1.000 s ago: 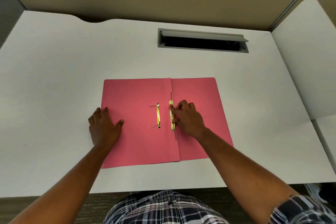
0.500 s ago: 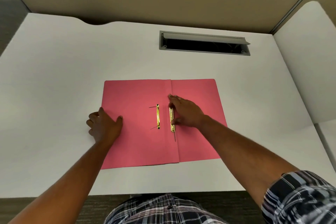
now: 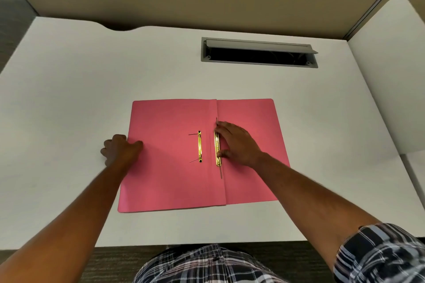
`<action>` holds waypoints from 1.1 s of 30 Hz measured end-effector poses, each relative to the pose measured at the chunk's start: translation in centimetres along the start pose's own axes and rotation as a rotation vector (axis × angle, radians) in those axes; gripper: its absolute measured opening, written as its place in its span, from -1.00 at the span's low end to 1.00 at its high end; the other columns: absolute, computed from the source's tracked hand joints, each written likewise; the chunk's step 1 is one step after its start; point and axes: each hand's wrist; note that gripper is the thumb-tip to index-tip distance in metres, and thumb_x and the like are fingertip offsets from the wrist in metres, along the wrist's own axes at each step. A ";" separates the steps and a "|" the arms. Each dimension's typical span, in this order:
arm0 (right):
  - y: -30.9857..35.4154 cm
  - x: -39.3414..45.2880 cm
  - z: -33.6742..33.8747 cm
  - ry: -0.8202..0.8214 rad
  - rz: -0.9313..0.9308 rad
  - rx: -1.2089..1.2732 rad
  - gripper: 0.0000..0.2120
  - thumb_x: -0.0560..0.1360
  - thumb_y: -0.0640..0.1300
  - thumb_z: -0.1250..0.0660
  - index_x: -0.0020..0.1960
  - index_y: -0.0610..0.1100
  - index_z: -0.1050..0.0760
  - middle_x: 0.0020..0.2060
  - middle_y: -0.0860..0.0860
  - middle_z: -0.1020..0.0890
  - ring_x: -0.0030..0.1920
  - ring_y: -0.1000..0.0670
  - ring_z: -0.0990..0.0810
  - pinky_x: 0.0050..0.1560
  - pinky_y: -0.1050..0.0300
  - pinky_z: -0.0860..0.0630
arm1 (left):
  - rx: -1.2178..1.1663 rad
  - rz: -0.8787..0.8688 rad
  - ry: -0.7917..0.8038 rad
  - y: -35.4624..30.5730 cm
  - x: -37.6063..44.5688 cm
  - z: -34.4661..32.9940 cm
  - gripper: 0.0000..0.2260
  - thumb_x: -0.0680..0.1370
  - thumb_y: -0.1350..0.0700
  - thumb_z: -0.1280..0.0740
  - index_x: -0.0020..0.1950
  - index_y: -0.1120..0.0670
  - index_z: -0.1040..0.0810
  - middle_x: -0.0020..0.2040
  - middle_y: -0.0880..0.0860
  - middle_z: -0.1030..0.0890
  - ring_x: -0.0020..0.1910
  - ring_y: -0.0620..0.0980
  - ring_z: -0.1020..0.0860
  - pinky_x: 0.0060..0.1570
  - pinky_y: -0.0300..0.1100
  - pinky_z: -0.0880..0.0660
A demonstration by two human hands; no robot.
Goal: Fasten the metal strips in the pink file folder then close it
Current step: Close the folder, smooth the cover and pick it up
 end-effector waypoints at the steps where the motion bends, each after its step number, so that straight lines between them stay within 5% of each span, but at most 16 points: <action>1: 0.0 0.0 0.1 0.008 0.010 -0.023 -0.13 0.41 0.20 -0.51 0.59 -0.06 -0.25 0.63 -0.02 -0.21 0.60 -0.10 -0.20 0.56 -0.18 -0.23 | 0.003 -0.005 0.010 -0.2 0.0 0.0 -0.57 0.46 0.02 -0.42 0.27 0.15 -0.49 0.32 0.24 -0.39 0.35 0.28 -0.28 0.24 0.11 -0.34; 7: 0.7 -0.5 0.1 0.031 -0.033 -0.034 -0.18 0.48 0.16 -0.45 0.62 -0.03 -0.18 0.64 -0.05 -0.15 0.61 -0.14 -0.16 0.56 -0.16 -0.19 | -0.010 0.035 0.034 -0.9 0.8 -0.5 -0.55 0.47 -0.11 -0.42 0.19 0.19 -0.56 0.30 0.26 -0.39 0.32 0.30 -0.30 0.19 0.10 -0.37; 15: 2.1 -1.8 -1.1 -0.064 -0.145 0.142 -0.20 0.48 -0.06 -0.51 0.62 -0.05 -0.20 0.61 -0.10 -0.25 0.61 -0.16 -0.18 0.58 -0.15 -0.20 | -0.079 0.132 0.064 -1.7 1.3 -0.8 -0.42 0.46 -0.17 -0.38 0.31 0.21 -0.46 0.32 0.26 -0.39 0.33 0.29 -0.30 0.28 0.14 -0.39; 23: 2.0 -1.9 -1.6 -0.071 -0.186 0.191 -0.19 0.49 -0.04 -0.51 0.62 -0.04 -0.19 0.63 -0.05 -0.23 0.62 -0.12 -0.16 0.59 -0.18 -0.17 | -0.163 0.120 0.128 -2.5 0.5 -1.5 -0.42 0.53 -0.25 -0.25 0.39 0.13 -0.44 0.40 0.25 -0.33 0.36 0.30 -0.31 0.35 0.12 -0.33; 27: 1.9 -2.0 -1.9 -0.086 -0.201 0.209 -0.21 0.50 -0.03 -0.49 0.62 -0.04 -0.20 0.63 -0.03 -0.22 0.62 -0.11 -0.15 0.60 -0.17 -0.15 | -0.345 0.087 0.235 -1.8 1.6 -1.5 -0.35 0.30 -0.36 -0.31 0.14 0.12 -0.55 0.21 0.28 -0.53 0.18 0.31 -0.50 0.24 0.20 -0.46; 30: 1.7 -2.0 -2.3 -0.090 -0.203 0.208 -0.22 0.51 0.00 -0.48 0.62 -0.04 -0.20 0.63 -0.03 -0.22 0.62 -0.10 -0.15 0.60 -0.18 -0.15 | -0.463 0.082 0.282 -1.8 0.9 -0.7 -0.54 0.37 -0.20 -0.41 0.02 0.14 -0.49 -0.08 0.16 -0.52 -0.17 0.12 -0.50 -0.05 -0.03 -0.48; 33: 1.6 -1.9 -2.6 -0.089 -0.204 0.210 -0.22 0.51 0.00 -0.48 0.62 -0.04 -0.19 0.63 -0.02 -0.21 0.63 -0.09 -0.14 0.60 -0.19 -0.14 | -0.540 0.082 0.315 -1.9 0.5 -0.1 -0.43 0.49 -0.10 -0.42 0.33 0.25 -0.40 -0.20 0.06 -0.45 -0.29 0.02 -0.40 -0.26 -0.12 -0.35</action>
Point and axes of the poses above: each hand's wrist, its own x-axis towards the middle knuckle, its own z-axis out of the back of the hand, y = z × x
